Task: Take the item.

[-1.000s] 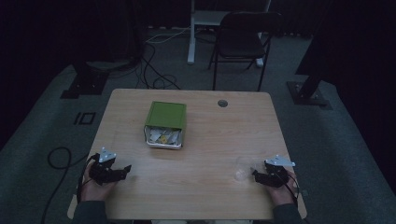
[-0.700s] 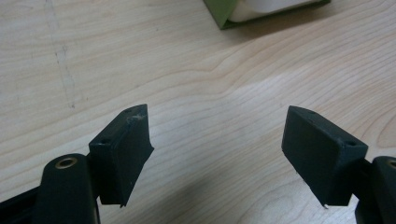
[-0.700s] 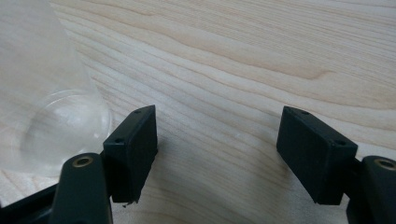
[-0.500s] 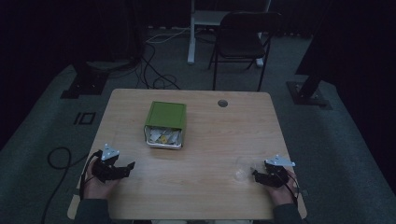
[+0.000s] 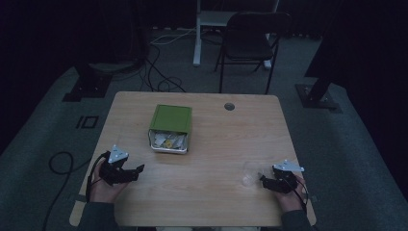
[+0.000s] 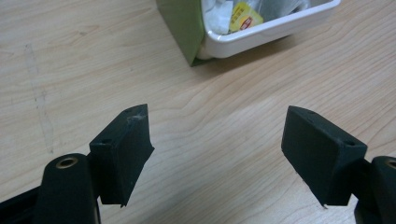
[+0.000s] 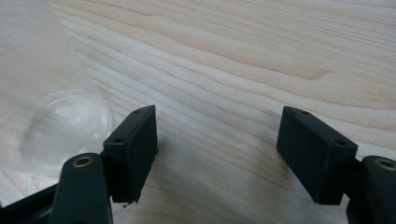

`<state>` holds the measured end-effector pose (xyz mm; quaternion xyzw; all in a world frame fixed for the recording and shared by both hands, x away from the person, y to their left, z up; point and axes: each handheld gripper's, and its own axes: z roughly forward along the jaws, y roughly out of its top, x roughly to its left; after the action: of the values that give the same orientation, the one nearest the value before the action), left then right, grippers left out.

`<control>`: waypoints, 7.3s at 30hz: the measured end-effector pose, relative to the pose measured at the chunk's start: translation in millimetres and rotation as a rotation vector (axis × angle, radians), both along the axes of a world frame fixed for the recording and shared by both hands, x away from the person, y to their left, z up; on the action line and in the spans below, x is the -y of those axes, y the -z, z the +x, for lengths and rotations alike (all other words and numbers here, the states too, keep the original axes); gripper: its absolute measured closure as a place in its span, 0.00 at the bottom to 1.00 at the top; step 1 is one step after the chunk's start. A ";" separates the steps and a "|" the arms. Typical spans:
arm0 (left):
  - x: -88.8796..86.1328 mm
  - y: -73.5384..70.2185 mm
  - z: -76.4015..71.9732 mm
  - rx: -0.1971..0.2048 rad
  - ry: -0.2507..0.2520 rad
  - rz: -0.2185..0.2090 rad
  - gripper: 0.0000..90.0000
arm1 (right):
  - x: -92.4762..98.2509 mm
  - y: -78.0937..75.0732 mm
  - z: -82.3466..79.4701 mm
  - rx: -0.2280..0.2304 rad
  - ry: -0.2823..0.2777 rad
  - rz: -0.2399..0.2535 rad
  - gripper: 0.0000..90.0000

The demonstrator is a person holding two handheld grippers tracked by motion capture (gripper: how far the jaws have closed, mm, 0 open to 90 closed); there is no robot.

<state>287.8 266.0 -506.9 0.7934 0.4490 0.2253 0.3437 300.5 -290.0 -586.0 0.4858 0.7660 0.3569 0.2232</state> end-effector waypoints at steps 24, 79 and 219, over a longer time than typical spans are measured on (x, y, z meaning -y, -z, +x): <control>31.8 -15.4 15.7 0.028 0.087 -0.030 0.28 | -0.1 0.0 0.0 0.000 -0.001 0.000 0.32; 84.9 -10.9 60.1 0.012 0.213 -0.082 0.27 | -0.1 -0.1 0.0 -0.001 0.000 0.001 0.32; 95.4 -17.5 49.9 0.014 0.226 -0.014 0.97 | -0.2 0.0 0.0 -0.001 -0.002 -0.001 0.31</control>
<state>337.7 170.7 -489.5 0.8350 0.3558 0.1877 0.3755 300.5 -289.8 -585.9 0.4851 0.7668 0.3565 0.2226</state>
